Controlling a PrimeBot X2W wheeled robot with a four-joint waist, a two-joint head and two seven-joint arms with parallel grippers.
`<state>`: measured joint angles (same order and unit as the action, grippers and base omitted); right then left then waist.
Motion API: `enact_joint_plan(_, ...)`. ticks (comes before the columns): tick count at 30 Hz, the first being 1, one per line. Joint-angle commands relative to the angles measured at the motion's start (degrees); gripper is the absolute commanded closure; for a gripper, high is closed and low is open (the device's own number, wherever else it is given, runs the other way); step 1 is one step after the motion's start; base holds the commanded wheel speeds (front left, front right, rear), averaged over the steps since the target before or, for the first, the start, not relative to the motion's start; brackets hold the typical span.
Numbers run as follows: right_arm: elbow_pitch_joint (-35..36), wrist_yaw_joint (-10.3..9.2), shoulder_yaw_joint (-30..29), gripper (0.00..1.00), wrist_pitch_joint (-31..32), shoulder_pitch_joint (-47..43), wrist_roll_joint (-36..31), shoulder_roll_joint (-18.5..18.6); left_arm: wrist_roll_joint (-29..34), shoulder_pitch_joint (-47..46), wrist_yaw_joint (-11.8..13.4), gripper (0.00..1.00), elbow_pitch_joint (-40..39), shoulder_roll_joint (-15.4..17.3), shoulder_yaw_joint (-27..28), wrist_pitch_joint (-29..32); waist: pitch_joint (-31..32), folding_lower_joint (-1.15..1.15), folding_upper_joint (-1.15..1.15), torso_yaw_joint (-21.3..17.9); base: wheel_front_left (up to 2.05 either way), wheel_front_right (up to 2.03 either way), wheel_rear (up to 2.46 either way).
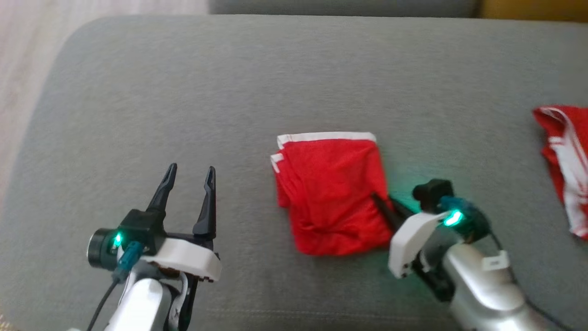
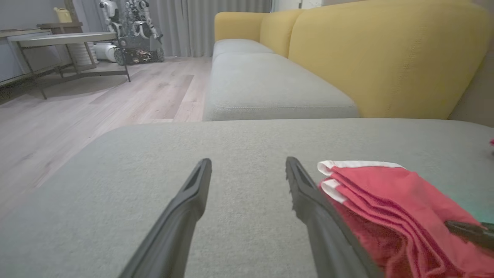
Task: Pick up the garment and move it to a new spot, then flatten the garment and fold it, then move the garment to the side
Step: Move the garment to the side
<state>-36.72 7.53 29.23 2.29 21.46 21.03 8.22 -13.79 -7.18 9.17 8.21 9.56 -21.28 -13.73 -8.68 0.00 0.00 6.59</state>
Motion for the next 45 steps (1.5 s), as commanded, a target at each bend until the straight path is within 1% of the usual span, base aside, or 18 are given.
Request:
enact_joint_plan(1,2.2,-0.04,0.7,1.0,-0.1,0.7,-0.4,0.5,0.0,-2.0,0.3,0.0,-2.2,1.1,2.3,-0.6,0.0,0.0,0.0,-2.2,0.0,0.0,0.0)
enact_joint_plan(4,5.6,-0.04,0.4,1.0,1.4,0.5,-1.5,4.2,0.0,-2.3,0.6,0.0,-2.9,1.4,2.5,-0.6,-0.4,0.0,0.0,-5.5,0.0,0.0,0.0)
enact_joint_plan(9,10.4,-0.04,-1.8,1.0,4.4,1.8,-2.6,11.0,0.2,-3.3,0.6,0.0,-3.7,1.8,2.3,-0.3,-1.9,0.0,0.0,-10.5,0.0,0.0,0.0)
enact_joint_plan(13,13.1,-0.04,-2.6,1.0,6.8,4.7,-3.5,17.0,0.5,-4.9,0.4,0.0,-4.2,2.0,2.0,0.1,-3.9,0.0,0.0,-13.2,0.0,0.0,0.0)
enact_joint_plan(19,15.9,-0.04,-3.5,1.0,8.8,10.2,-4.0,26.9,1.3,-7.5,0.1,0.0,-4.9,2.3,1.3,0.5,-7.4,0.0,0.0,-15.4,0.0,0.0,0.0)
enact_joint_plan(22,15.9,-0.04,-5.0,1.0,9.1,13.1,-3.5,30.6,1.7,-8.8,0.0,0.0,-5.2,2.6,1.0,0.7,-9.2,0.0,0.0,-15.9,0.0,0.0,0.0)
enact_joint_plan(25,15.0,-0.04,-6.7,1.0,9.7,15.4,-2.9,33.6,2.1,-9.8,0.0,0.0,-5.6,2.9,0.8,0.9,-10.7,0.0,0.0,-16.2,0.0,0.0,0.0)
enact_joint_plan(28,12.8,-0.04,-8.7,1.0,10.4,16.7,-1.9,35.3,2.4,-10.6,0.0,0.0,-5.8,3.0,0.6,1.0,-11.9,0.0,0.0,-16.4,0.0,0.0,0.0)
enact_joint_plan(31,9.6,-0.04,-10.5,1.0,10.0,17.5,-0.9,35.4,2.6,-11.2,0.0,0.0,-6.0,3.1,0.3,1.1,-13.0,0.0,0.0,-16.5,0.0,0.0,0.0)
enact_joint_plan(33,6.8,-0.04,-11.0,1.0,9.9,17.9,-0.6,34.8,2.7,-11.7,-0.1,0.0,-6.1,3.3,0.2,1.3,-13.7,0.0,0.0,-16.7,0.0,0.0,0.0)
enact_joint_plan(37,2.6,-0.04,-11.3,1.0,7.6,19.4,0.3,32.9,2.9,-12.5,-0.1,0.0,-6.4,3.8,0.1,1.8,-15.0,0.0,0.0,-17.2,0.0,0.0,0.0)
enact_joint_plan(38,1.6,-0.04,-11.3,0.72,6.5,20.0,0.5,32.4,2.9,-12.7,-0.2,0.0,-6.5,3.9,0.1,1.9,-15.3,0.0,0.0,-17.3,0.0,0.0,0.0)
enact_joint_plan(39,0.3,-0.04,-11.4,0.56,5.8,20.4,0.8,32.0,2.9,-12.9,-0.2,0.0,-6.5,3.9,-0.1,2.1,-15.5,0.0,0.0,-17.4,0.0,0.0,0.0)
enact_joint_plan(40,-0.9,-0.04,-11.6,0.0,5.0,20.9,0.8,31.8,3.0,-13.1,-0.3,0.0,-6.6,4.0,-0.2,2.2,-15.7,0.0,0.0,-17.4,0.0,0.0,0.0)
enact_joint_plan(42,-2.8,-0.04,-11.7,0.0,3.0,21.8,1.0,30.9,3.0,-13.5,-0.3,0.0,-6.6,4.2,-0.3,2.4,-15.9,0.0,0.0,-17.5,0.0,0.0,0.0)
enact_joint_plan(45,-4.8,-0.04,-11.7,0.0,2.1,22.5,1.0,30.3,3.0,-13.6,-0.3,0.0,-6.6,4.3,-0.3,2.4,-16.0,0.0,0.0,-17.8,0.0,0.0,0.0)
